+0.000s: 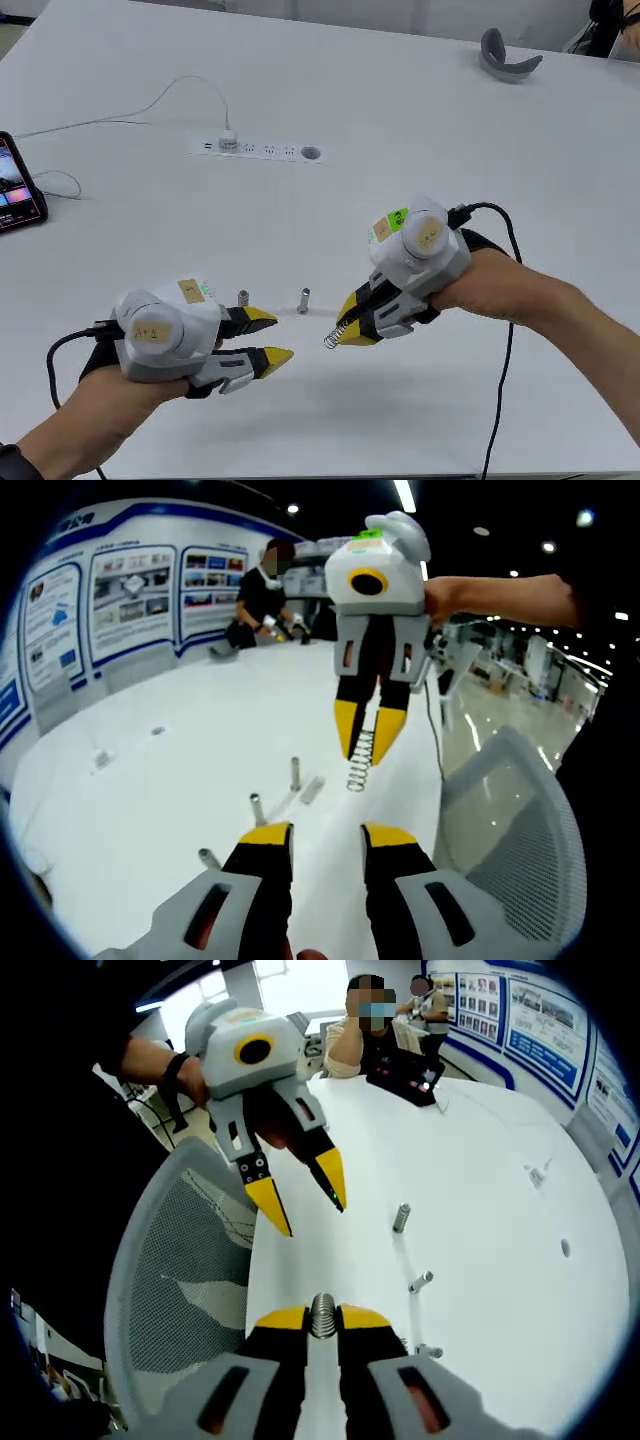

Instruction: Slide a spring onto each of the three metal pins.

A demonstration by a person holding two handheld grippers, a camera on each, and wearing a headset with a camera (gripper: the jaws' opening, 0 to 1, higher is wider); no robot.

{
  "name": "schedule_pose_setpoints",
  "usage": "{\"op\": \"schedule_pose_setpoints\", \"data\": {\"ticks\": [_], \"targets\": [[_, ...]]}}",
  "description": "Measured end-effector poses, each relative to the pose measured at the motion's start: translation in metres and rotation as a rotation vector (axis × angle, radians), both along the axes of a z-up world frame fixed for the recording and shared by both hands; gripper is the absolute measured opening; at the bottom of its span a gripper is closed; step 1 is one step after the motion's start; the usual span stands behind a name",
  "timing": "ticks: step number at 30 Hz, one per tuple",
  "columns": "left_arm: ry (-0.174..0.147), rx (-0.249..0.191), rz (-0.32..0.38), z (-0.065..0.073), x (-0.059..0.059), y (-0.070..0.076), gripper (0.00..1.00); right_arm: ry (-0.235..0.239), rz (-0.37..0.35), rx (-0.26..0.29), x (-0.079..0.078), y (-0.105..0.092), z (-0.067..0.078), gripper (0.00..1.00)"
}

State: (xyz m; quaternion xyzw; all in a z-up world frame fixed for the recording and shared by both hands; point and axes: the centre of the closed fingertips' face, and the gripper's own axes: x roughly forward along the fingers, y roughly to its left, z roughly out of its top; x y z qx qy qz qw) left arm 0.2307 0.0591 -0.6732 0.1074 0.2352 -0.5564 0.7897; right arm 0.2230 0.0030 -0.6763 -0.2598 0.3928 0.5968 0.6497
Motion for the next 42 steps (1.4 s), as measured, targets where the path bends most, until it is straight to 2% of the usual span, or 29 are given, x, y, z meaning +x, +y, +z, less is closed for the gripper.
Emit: {"op": "schedule_pose_setpoints", "data": {"ticks": [7,17,25,27,33,36,38,42], "targets": [[0.008,0.013,0.044,-0.006,0.005,0.013,0.32,0.002,-0.019,-0.018,0.003,-0.007,-0.006,0.12],[0.034,0.036,0.141,-0.018,0.013,0.041,0.42,-0.002,-0.037,-0.044,0.014,-0.012,-0.016,0.12],[0.051,0.037,0.211,-0.022,0.017,0.06,0.47,-0.013,-0.063,-0.063,0.033,-0.013,-0.023,0.12],[0.065,0.029,0.227,-0.023,0.017,0.063,0.49,-0.023,-0.066,-0.071,0.037,-0.014,-0.025,0.12],[0.072,0.03,0.257,-0.025,0.017,0.075,0.54,-0.039,-0.08,-0.104,0.049,-0.017,-0.033,0.12],[0.098,0.011,0.283,-0.027,0.016,0.08,0.57,-0.048,-0.085,-0.116,0.054,-0.017,-0.037,0.12],[0.097,0.026,0.297,-0.03,0.015,0.085,0.59,-0.051,-0.087,-0.121,0.057,-0.017,-0.038,0.12],[0.108,0.023,0.311,-0.033,0.014,0.092,0.61,-0.05,-0.091,-0.126,0.064,-0.015,-0.04,0.12]]}}
